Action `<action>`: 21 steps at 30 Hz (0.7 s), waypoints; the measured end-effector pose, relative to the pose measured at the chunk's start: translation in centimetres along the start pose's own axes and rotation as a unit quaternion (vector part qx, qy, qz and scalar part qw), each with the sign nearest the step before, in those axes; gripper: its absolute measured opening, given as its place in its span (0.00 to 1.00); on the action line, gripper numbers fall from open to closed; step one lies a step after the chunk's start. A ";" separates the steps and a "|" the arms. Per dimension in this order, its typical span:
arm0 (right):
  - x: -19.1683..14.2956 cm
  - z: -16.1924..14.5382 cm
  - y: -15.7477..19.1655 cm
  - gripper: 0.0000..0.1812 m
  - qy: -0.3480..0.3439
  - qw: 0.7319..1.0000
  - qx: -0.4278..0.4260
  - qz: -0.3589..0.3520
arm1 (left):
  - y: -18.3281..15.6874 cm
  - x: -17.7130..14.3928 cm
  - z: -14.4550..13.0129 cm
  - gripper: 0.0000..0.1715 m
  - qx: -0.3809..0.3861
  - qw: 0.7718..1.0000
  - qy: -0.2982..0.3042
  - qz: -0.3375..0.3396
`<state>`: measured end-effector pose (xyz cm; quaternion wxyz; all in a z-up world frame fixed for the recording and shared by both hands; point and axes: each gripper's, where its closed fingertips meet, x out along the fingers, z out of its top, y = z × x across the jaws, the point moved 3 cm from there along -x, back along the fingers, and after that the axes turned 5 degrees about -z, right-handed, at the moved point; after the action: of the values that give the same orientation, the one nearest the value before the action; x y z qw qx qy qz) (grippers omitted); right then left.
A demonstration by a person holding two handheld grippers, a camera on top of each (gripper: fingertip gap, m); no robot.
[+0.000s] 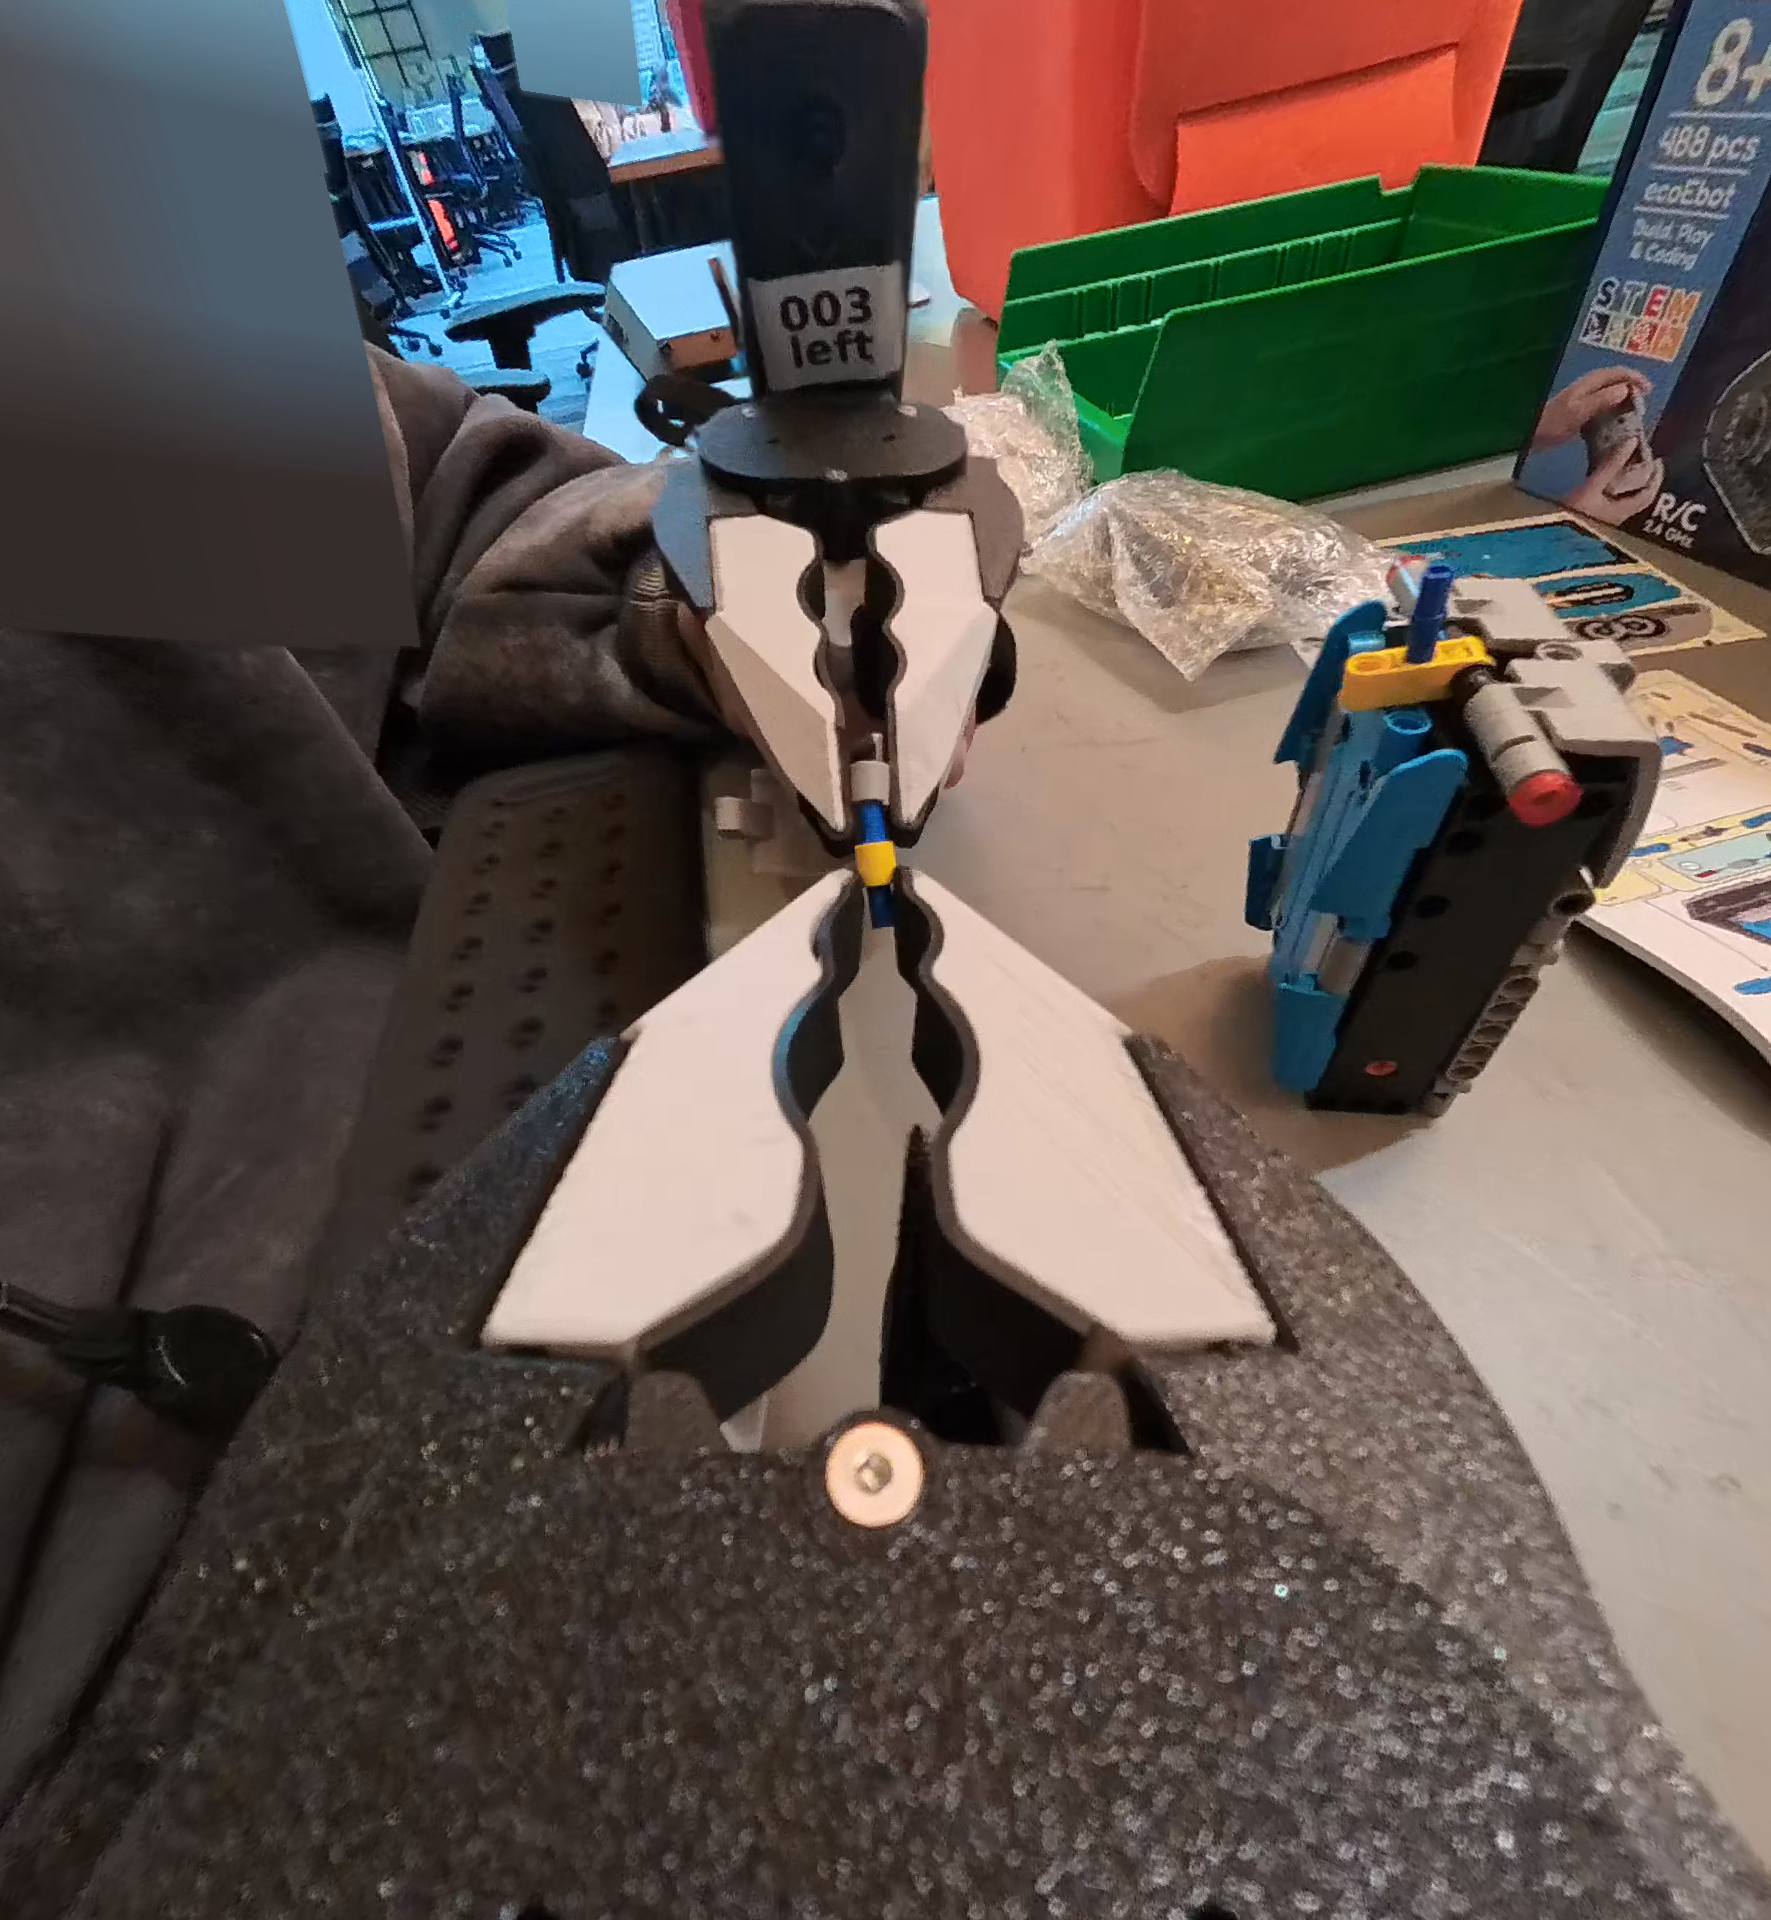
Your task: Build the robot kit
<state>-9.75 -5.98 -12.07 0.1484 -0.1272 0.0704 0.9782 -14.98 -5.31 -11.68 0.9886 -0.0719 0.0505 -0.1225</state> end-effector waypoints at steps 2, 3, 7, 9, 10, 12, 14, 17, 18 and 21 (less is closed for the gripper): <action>-0.2 0.3 0.2 0.03 -0.010 1.000 -0.014 -0.001 | -0.2 0.1 0.3 0.04 -0.020 1.000 -0.016 -0.009; -0.3 0.5 0.3 0.03 -0.015 1.000 -0.024 -0.005 | -0.2 0.1 0.4 0.03 -0.031 0.999 -0.021 -0.014; -0.4 0.4 0.1 0.03 0.001 0.994 -0.082 -0.069 | 0.3 0.2 0.2 0.03 -0.076 0.997 -0.026 -0.007; -0.4 0.3 -0.3 0.03 0.011 0.989 -0.106 -0.105 | 0.8 0.3 0.0 0.03 -0.094 0.995 -0.027 0.006; -0.3 0.2 -0.6 0.03 0.021 0.984 -0.121 -0.131 | 1.1 0.4 -0.1 0.03 -0.101 0.994 -0.022 0.018; -0.3 -0.1 -0.8 0.03 0.046 0.965 -0.177 -0.188 | 1.6 0.5 -0.5 0.03 -0.128 0.991 -0.019 0.032; 0.0 -0.7 -1.3 0.03 0.079 0.950 -0.197 -0.227 | 2.2 0.7 -0.9 0.03 -0.141 0.988 -0.005 0.057; 0.3 -1.3 -1.7 0.03 0.103 0.938 -0.220 -0.246 | 2.7 0.7 -1.4 0.03 -0.174 0.983 0.002 0.058; 0.3 -1.4 -1.9 0.03 0.105 0.941 -0.214 -0.241 | 2.8 0.7 -1.5 0.03 -0.193 0.980 0.000 0.052; 0.3 -1.6 -2.2 0.03 0.106 0.949 -0.187 -0.229 | 3.0 0.7 -1.9 0.03 -0.204 0.977 0.012 0.052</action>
<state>-9.02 -4.12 -13.93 0.3335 -0.2683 -0.1294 0.8945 -13.80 -2.87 -14.09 0.9574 -0.2681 0.0898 -0.0591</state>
